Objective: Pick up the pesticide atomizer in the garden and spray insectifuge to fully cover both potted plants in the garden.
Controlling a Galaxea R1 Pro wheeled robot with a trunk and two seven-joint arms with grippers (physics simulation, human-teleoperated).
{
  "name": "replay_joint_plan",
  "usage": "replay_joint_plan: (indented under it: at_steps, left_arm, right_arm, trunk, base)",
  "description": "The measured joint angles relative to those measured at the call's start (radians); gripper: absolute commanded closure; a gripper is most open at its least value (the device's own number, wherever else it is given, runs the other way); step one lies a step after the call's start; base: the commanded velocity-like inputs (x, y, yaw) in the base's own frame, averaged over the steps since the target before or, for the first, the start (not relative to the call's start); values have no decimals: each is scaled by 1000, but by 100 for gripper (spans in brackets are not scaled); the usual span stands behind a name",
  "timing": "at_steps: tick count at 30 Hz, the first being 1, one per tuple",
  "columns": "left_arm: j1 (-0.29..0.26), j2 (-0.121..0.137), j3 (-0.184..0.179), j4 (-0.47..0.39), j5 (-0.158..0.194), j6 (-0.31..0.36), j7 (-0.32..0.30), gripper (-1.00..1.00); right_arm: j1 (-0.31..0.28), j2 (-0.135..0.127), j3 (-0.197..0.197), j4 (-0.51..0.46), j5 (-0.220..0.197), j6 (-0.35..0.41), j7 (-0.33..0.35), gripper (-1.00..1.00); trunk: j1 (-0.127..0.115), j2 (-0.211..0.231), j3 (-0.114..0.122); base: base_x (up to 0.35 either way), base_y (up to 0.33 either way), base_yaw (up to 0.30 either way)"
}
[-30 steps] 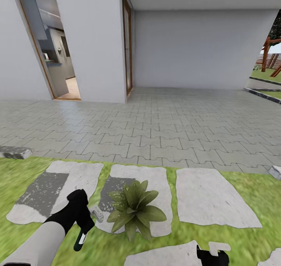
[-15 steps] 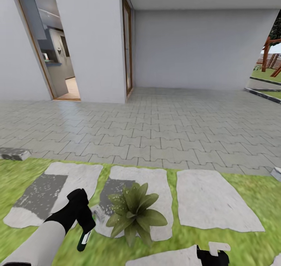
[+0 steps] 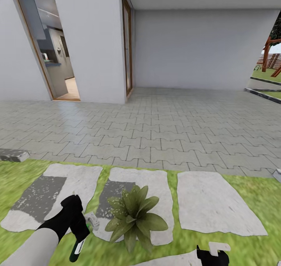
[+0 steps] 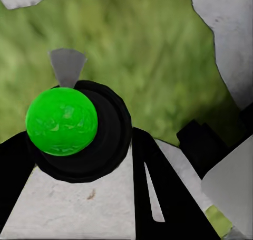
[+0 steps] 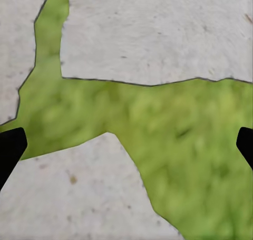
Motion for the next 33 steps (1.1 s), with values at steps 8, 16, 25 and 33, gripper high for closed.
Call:
replay_joint_plan:
  at_steps: [8,16,25,33]
  left_arm:
    - [-15,-28,-7,-16,1,5,-69,100]
    - [-18,-48,-50,-40,-25,5,-116,100]
    - [-59,-54,-79,-50,-80,13,-122,100]
    - [-47,12,-71,-40,-82,11,-123,100]
  right_arm:
    - [0,0,0,-1,0,0,0,-100]
    - [0,-2,0,-1,1,0,0,-100]
    - [0,-2,0,-1,1,0,0,-100]
    - [0,-2,0,-1,0,0,0,-100]
  trunk:
    - [0,0,0]
    - [0,0,0]
    - [0,0,0]
    - [0,0,0]
  base:
    - [0,0,0]
    - [0,0,0]
    - [0,0,0]
    - [0,0,0]
